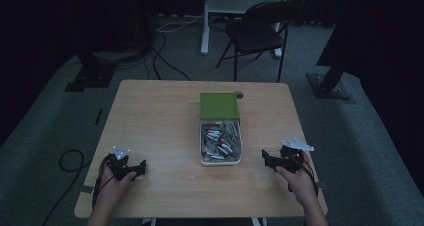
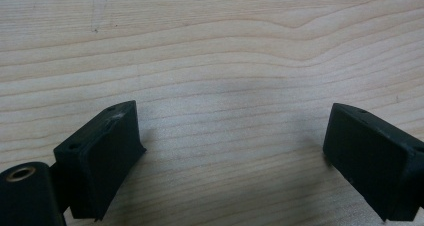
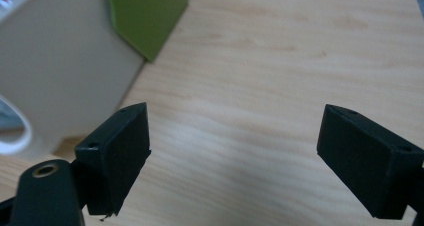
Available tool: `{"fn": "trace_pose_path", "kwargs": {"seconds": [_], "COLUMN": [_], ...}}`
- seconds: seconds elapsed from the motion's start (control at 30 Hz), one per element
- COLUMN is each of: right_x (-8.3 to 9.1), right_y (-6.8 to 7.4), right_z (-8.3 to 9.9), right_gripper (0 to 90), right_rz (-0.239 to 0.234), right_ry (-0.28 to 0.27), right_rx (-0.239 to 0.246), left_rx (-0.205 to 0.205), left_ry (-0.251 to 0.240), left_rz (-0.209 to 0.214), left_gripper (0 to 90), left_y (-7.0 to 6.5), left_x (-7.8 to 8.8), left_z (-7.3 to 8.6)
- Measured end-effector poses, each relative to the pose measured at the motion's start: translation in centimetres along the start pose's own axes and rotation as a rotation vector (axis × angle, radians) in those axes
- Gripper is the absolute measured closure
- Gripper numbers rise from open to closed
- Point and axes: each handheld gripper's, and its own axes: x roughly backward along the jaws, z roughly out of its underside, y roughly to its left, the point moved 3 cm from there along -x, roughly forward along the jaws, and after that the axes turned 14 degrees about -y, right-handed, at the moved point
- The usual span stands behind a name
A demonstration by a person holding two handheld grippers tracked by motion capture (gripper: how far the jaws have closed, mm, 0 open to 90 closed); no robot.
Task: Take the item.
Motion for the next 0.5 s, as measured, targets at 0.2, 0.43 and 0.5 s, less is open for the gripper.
{"fn": "trace_pose_path", "kwargs": {"seconds": [0.2,0.43,0.5], "right_x": [0.0,0.0,0.0], "right_y": [0.8,2.0,2.4], "right_z": [-1.7,-3.3,-3.6], "right_gripper": [14.0,16.6,17.8], "right_rz": [-0.022,-0.059,-0.067], "right_ry": [-0.03,-0.063,-0.07], "right_rx": [0.005,0.026,0.04], "left_rx": [0.0,0.0,0.001], "left_ry": [0.0,0.0,0.0], "left_rz": [0.0,0.0,0.0], "left_gripper": [8.9,8.9,8.9], "left_y": [0.0,0.0,0.0], "left_x": [0.0,0.0,0.0], "left_z": [0.0,0.0,0.0]}}
